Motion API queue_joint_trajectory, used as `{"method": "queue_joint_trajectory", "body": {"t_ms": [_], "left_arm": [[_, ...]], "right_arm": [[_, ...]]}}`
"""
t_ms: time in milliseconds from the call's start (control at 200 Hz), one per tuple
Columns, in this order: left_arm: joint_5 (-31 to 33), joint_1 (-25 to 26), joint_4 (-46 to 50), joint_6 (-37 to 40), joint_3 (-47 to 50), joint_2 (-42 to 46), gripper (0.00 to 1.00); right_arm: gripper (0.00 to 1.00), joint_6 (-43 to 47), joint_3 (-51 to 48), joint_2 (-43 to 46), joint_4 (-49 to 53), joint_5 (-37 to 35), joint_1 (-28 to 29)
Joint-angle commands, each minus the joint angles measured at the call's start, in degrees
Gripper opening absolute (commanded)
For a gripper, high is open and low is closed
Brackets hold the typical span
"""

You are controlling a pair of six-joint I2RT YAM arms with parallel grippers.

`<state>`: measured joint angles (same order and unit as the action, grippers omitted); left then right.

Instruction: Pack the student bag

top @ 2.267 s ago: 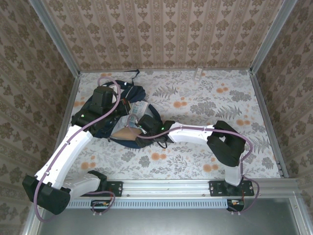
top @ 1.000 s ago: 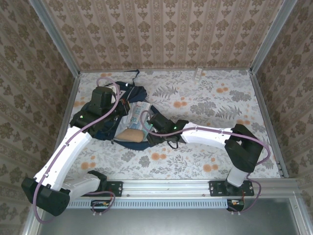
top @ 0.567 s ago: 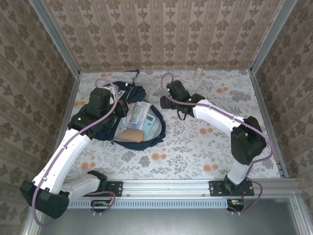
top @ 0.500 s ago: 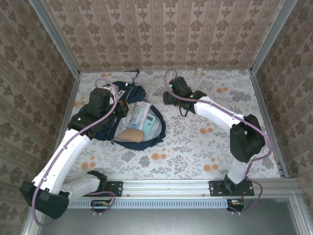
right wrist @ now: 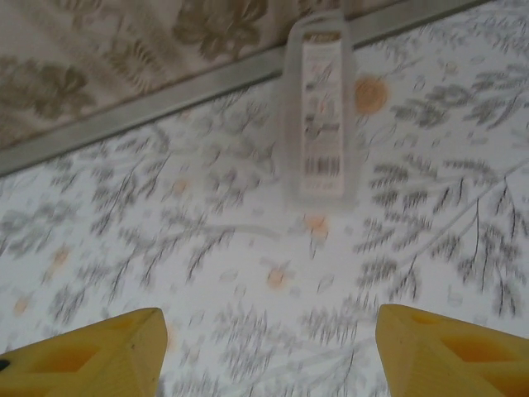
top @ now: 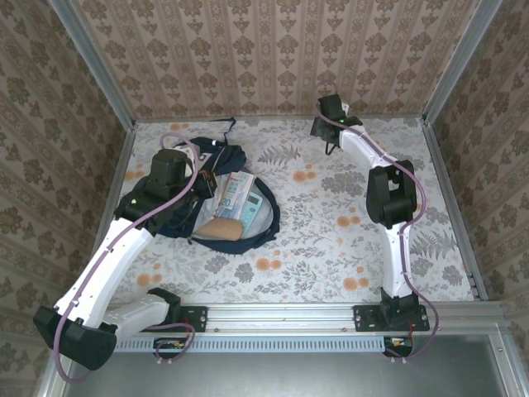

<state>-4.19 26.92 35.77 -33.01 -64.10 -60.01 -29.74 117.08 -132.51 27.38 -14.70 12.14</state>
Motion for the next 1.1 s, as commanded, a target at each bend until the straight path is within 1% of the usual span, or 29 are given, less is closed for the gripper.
{"method": "queue_joint_trajectory", "body": {"t_ms": [0,160,250,315,325,350,505,620,715,800,870,945,1010,1095], "left_arm": [[2.54,-0.37,-0.79,0.13,-1.45,-0.06,0.00],[3.39,-0.37,-0.57,0.06,-2.26,-0.98,0.00],[3.48,-0.38,-0.54,-0.27,-2.52,-1.53,0.00],[3.48,-0.37,-0.57,-0.38,-2.55,-1.85,0.00],[3.46,-1.56,-0.56,-0.38,-2.64,-1.86,0.00],[3.48,-1.99,-0.57,-0.45,-2.71,-1.95,0.00],[3.77,-2.13,-0.35,-0.56,-2.87,-2.15,0.00],[3.83,-2.22,-0.31,-0.65,-2.70,-2.13,0.00],[3.92,-2.23,-0.31,-0.73,-2.54,-2.04,0.00],[3.89,-2.28,-0.22,-0.87,-2.37,-2.00,0.00],[3.77,-2.34,-0.26,-1.00,-2.20,-1.95,0.00],[3.62,-2.26,-0.43,-1.17,-1.87,-1.83,0.00],[3.53,-2.39,-0.52,-1.27,-1.66,-1.70,0.00],[3.57,-2.35,-0.76,-1.35,-1.36,-1.46,0.00]], "right_arm": [[0.67,-1.79,8.83,-6.14,6.75,-1.28,-1.24],[0.65,-3.01,23.21,-16.09,13.39,-1.18,-2.84],[0.65,-4.28,27.53,-19.51,14.11,0.28,-3.54],[0.64,-5.51,27.82,-20.66,12.77,1.54,-3.93],[0.64,-5.64,27.85,-20.79,12.59,1.59,-3.94],[0.64,-6.17,28.10,-21.20,12.45,1.68,-4.01],[0.63,-10.17,28.74,-23.26,12.67,4.89,-5.19],[0.60,-10.61,29.21,-24.33,13.50,5.36,-5.37],[0.59,-9.93,29.18,-24.81,13.51,5.56,-5.62],[0.54,-9.46,29.17,-24.99,13.40,6.41,-6.25],[0.45,-8.87,29.13,-24.81,13.59,7.28,-6.58],[0.44,-7.45,28.94,-24.32,13.95,7.64,-6.69],[0.39,-6.21,28.12,-23.44,14.28,8.27,-6.69],[0.38,-5.74,23.52,-20.51,13.70,8.62,-6.65]]}}
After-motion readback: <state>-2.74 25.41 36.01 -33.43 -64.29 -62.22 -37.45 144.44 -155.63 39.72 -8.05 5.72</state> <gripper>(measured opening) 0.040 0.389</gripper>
